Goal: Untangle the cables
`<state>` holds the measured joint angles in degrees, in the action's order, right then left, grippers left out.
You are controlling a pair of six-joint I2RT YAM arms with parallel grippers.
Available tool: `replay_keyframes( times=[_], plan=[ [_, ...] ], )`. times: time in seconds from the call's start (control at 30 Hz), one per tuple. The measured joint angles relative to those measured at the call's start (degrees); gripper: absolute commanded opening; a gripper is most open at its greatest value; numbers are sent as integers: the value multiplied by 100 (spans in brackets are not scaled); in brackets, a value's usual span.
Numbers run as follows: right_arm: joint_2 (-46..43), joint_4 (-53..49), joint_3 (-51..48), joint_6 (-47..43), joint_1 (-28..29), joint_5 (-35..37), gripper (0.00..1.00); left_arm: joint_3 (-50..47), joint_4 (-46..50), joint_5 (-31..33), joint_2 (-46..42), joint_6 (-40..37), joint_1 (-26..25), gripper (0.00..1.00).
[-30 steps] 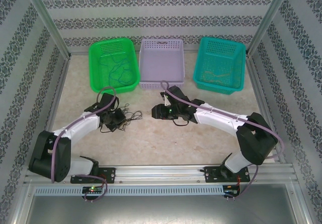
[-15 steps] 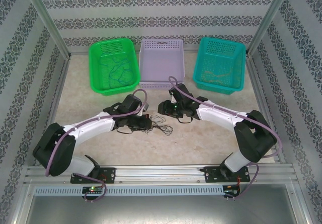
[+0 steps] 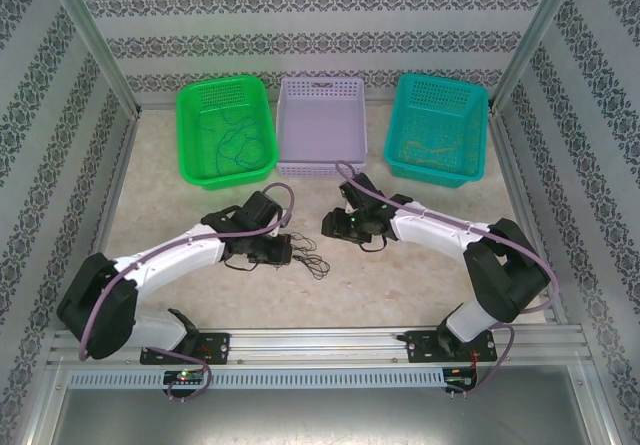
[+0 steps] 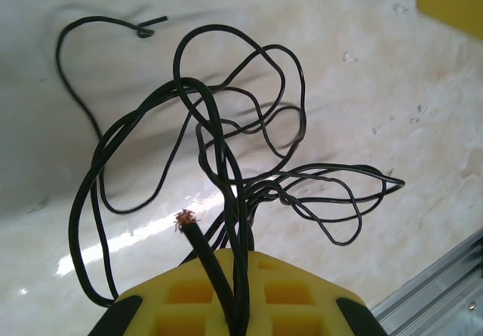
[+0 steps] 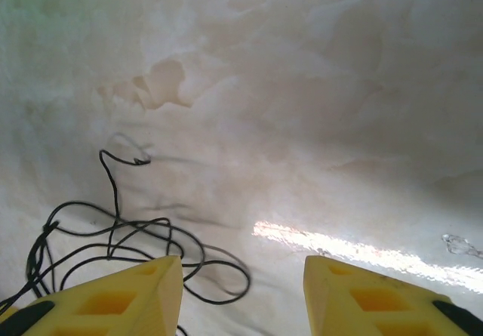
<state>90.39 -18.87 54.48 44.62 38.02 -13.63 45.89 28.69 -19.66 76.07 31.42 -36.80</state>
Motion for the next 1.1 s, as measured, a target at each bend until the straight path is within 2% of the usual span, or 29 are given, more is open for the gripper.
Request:
replay_keyframes(
  times=[0.33, 0.6, 0.83, 1.1],
  plan=[
    [1438, -411, 1744, -951, 658, 118, 46, -297, 461, 802, -813, -103, 0, 0],
    [2411, -688, 2861, -1211, 1025, -50, 49, -599, 588, 951, -1672, -319, 0, 0],
    [2929, -1047, 3469, -1591, 1128, -278, 49, -601, 601, 970, -1598, -407, 0, 0],
    [3477, -1537, 3866, -1967, 1364, -162, 38, -603, 610, 986, -1598, -407, 0, 0]
  ],
)
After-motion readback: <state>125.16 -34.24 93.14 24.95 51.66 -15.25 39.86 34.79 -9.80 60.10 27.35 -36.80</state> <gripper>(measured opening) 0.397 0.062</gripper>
